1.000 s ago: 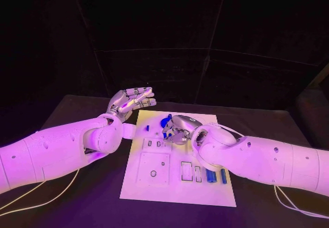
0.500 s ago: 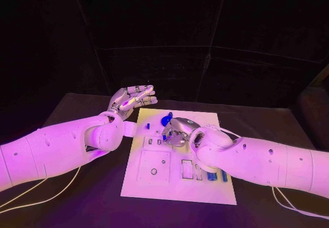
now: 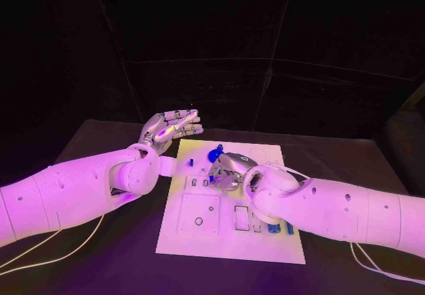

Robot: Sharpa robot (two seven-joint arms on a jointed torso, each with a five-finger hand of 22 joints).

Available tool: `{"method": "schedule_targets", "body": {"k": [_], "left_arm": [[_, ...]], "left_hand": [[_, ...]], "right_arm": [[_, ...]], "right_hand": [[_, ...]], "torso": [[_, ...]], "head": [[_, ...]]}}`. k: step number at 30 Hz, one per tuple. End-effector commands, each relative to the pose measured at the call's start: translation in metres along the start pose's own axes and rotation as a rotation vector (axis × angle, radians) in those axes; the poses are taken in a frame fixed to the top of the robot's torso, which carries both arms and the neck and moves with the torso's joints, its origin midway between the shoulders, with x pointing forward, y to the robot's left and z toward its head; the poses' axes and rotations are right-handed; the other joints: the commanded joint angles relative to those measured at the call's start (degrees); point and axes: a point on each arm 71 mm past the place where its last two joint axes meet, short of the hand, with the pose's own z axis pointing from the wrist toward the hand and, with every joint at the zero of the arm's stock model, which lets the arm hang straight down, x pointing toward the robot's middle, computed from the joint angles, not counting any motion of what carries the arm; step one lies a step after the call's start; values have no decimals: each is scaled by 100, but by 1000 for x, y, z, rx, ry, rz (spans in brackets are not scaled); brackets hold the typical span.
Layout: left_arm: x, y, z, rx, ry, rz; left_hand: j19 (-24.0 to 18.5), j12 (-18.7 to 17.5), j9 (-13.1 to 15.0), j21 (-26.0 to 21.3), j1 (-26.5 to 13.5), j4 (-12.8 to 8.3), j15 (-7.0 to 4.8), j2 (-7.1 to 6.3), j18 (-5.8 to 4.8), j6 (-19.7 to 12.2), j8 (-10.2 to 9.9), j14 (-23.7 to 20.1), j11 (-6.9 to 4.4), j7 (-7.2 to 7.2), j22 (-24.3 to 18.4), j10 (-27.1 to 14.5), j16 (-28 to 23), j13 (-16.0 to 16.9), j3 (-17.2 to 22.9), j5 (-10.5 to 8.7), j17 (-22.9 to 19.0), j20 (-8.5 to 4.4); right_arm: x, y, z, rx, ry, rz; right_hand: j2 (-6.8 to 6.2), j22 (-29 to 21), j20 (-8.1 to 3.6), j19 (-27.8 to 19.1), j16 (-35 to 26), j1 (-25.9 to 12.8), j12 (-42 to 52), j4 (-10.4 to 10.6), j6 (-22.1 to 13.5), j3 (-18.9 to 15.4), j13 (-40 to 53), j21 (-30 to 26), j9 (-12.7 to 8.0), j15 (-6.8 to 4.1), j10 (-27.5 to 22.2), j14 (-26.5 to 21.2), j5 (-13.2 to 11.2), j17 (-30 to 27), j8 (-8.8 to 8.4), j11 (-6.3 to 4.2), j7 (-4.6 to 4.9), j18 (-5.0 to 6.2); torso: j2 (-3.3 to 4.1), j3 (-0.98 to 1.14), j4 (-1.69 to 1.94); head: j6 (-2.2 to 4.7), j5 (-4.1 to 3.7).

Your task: Assemble the parts on the task board

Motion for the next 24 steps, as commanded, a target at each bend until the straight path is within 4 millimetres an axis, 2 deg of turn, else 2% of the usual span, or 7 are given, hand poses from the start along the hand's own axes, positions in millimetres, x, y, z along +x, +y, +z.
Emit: {"method": "schedule_targets", "body": {"k": [1, 13, 24], "left_arm": [[1, -1, 1, 5, 13, -8], [2, -1, 0, 4, 14, -9], [1, -1, 0, 4, 13, -8]], "left_hand": [[48, 5, -4, -37, -17, -27, -2, 23, 70, -50, -35, 15, -5, 275, -5, -36, -16, -6, 6, -10, 7, 6], [50, 6, -4, -38, -20, -27, -2, 24, 70, -50, -35, 16, -5, 275, -6, -36, -17, -6, 4, -10, 7, 6], [55, 9, -4, -44, -51, -12, -2, 25, 70, -51, -34, 18, -5, 277, -10, -38, -20, -6, -11, -13, 8, 6]], "right_arm": [[0, 4, 0, -18, -18, 16], [3, 3, 2, -7, -10, 29], [6, -3, 3, 17, 18, 16]], "right_hand": [[59, 5, -11, -29, 21, 10, 28, -17, 152, 32, 542, -32, 16, -33, -6, 585, 19, 1509, 21, -7, -65, -63], [51, 5, -13, -28, 21, 0, 30, -16, 154, 36, 544, -32, 16, -34, -4, 585, 29, 1509, 20, -8, -66, -63], [21, -28, -15, -44, 21, -21, 5, -21, 145, 43, 524, -48, 12, -35, -20, 585, 40, 1509, 8, -8, -63, -57]], "torso": [[1, -2, 3], [5, 2, 0], [0, 7, -4]], "head": [[3, -3], [-14, 6], [-63, -4]]}}
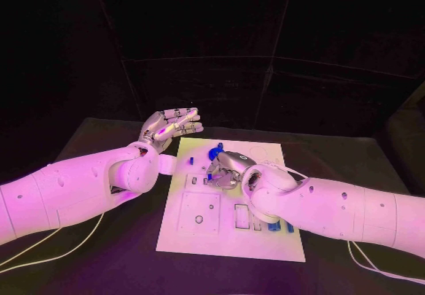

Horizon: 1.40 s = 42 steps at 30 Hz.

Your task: Assemble the parts on the task board

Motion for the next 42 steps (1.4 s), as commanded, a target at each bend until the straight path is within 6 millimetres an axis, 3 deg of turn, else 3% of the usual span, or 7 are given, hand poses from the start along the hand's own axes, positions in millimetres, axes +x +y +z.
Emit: {"method": "schedule_targets", "body": {"k": [1, 29, 42], "left_arm": [[1, -1, 1, 6, 12, -7], [1, -1, 0, 4, 16, -10], [1, -1, 0, 5, 15, -9]], "left_hand": [[39, 9, -4, -21, -51, -12, -2, 25, 71, -51, -34, 18, -5, 277, -5, -38, -20, -6, -11, -13, 8, -9], [41, 11, -4, -23, -61, -8, -2, 25, 70, -52, -34, 19, -4, 276, -7, -39, -22, -6, -17, -13, 9, -9], [41, 11, -4, -23, -61, -8, -2, 25, 70, -52, -34, 19, -4, 276, -7, -39, -22, -6, -17, -13, 9, -9]], "right_arm": [[3, -4, 0, 16, 25, -7], [6, -6, -6, 49, 85, -65], [5, -5, -5, 60, 65, -72]], "right_hand": [[23, -12, -15, -46, 22, -27, 0, -7, 142, 30, 517, -23, 4, -35, -24, 585, 40, 1509, 13, -7, -62, -57], [-116, -49, -10, -60, 20, -159, -75, 13, 111, 31, 459, -48, -8, -24, -76, 583, -51, 1504, -38, 8, -44, -52], [-251, -72, 3, -68, 14, -265, -135, 42, 55, -4, 409, -65, -25, -8, -116, 579, -148, 1488, -95, 29, -20, -49]], "torso": [[0, -1, -8], [2, 4, -1], [4, 4, -2]], "head": [[-15, -11], [-45, -11], [-43, -14]]}}
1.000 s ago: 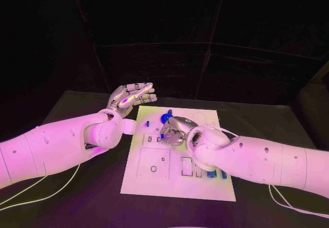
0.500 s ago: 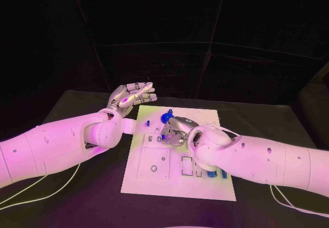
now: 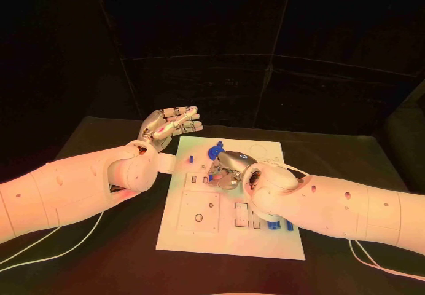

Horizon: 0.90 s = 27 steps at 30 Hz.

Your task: Assemble the parts on the task board

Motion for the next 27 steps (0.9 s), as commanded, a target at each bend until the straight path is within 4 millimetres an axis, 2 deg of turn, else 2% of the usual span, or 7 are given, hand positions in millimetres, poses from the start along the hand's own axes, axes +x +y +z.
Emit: {"method": "schedule_targets", "body": {"k": [1, 18, 27], "left_arm": [[1, -2, 0, 7, 13, -7], [1, -2, 0, 8, 11, -6], [0, -2, 0, 8, 11, -6]], "left_hand": [[36, 11, -4, -23, -40, -8, -1, 4, 70, -52, -34, 19, -4, 276, -9, -39, -22, -5, -17, -13, 8, -14], [36, 11, -4, -23, -40, -8, -1, 4, 70, -52, -34, 19, -4, 276, -9, -39, -22, -5, -17, -13, 8, -14], [36, 11, -4, -23, -40, -8, -1, 4, 70, -52, -34, 19, -4, 276, -9, -39, -22, -5, -17, -13, 8, -14]], "right_arm": [[7, -5, -1, 42, 36, -22], [6, -5, 0, 53, 25, -22], [5, -5, 0, 62, 12, -20]], "right_hand": [[-48, -10, 5, -26, 17, -36, -35, 30, -36, -22, 402, -39, -11, -6, -59, 579, -37, 1483, -28, 11, 41, -49], [-169, -22, 33, -27, 13, -113, -84, 62, -190, -76, 361, -52, -34, 30, -94, 577, -27, 1473, -133, 57, 95, -48], [-258, -22, 54, -23, 5, -221, -63, 136, -218, -172, 377, -56, -25, 48, -75, 573, 59, 1454, -156, 73, 106, -47]], "torso": [[-1, 0, 0], [-1, 1, 0], [-1, 1, 1]], "head": [[-4, -2], [-5, -7], [-3, -10]]}}
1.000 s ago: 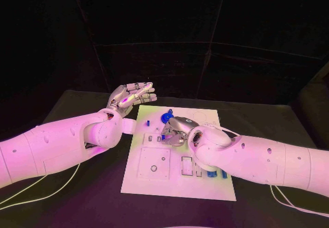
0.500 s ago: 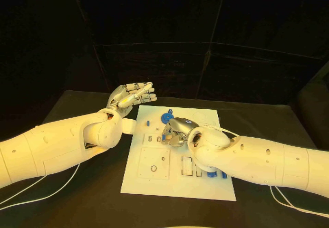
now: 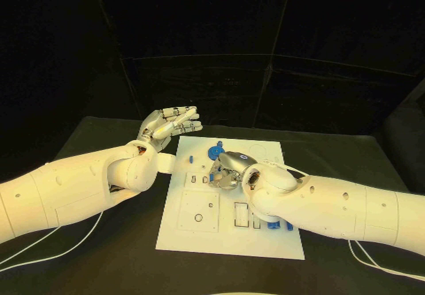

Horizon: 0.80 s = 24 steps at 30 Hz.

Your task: Assemble the parts on the task board

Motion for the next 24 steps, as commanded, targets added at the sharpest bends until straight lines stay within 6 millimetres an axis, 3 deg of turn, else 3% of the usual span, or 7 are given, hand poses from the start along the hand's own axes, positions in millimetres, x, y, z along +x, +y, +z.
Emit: {"method": "schedule_targets", "body": {"k": [1, 13, 24], "left_arm": [[1, -2, 0, 8, 11, -6], [1, -2, 0, 8, 11, -6], [0, -2, 0, 7, 11, -6]], "left_hand": [[36, 11, -4, -23, -40, -8, -2, 4, 70, -52, -34, 19, -4, 276, -10, -39, -22, -6, -17, -13, 8, -14], [36, 11, -4, -23, -40, -8, -2, 4, 70, -52, -34, 19, -4, 276, -10, -39, -22, -6, -17, -13, 8, -14], [36, 11, -4, -23, -40, -8, -2, 4, 70, -52, -34, 19, -4, 276, -10, -39, -22, -6, -17, -13, 8, -14]], "right_arm": [[3, -4, 0, 31, 12, -9], [0, -2, -1, 27, -27, 3], [-5, 2, -3, -18, -110, 21]], "right_hand": [[-70, -1, 34, -1, 5, -34, 5, 4, -21, -52, 378, -34, 9, 27, 8, 594, 48, 1453, -40, 31, -5, -48], [-276, -22, 42, -3, 0, -298, -17, 247, -125, -456, 354, -54, 13, 32, -6, 591, -15, 1444, -92, 37, -11, -44], [-330, -54, 70, -14, 0, -244, -85, 456, -370, -849, 296, -82, 4, 69, -73, 591, -2, 1444, -162, 85, 45, -41]], "torso": [[0, -1, 0], [2, 1, -1], [-1, 6, -1]], "head": [[1, -1], [1, 1], [1, -5]]}}
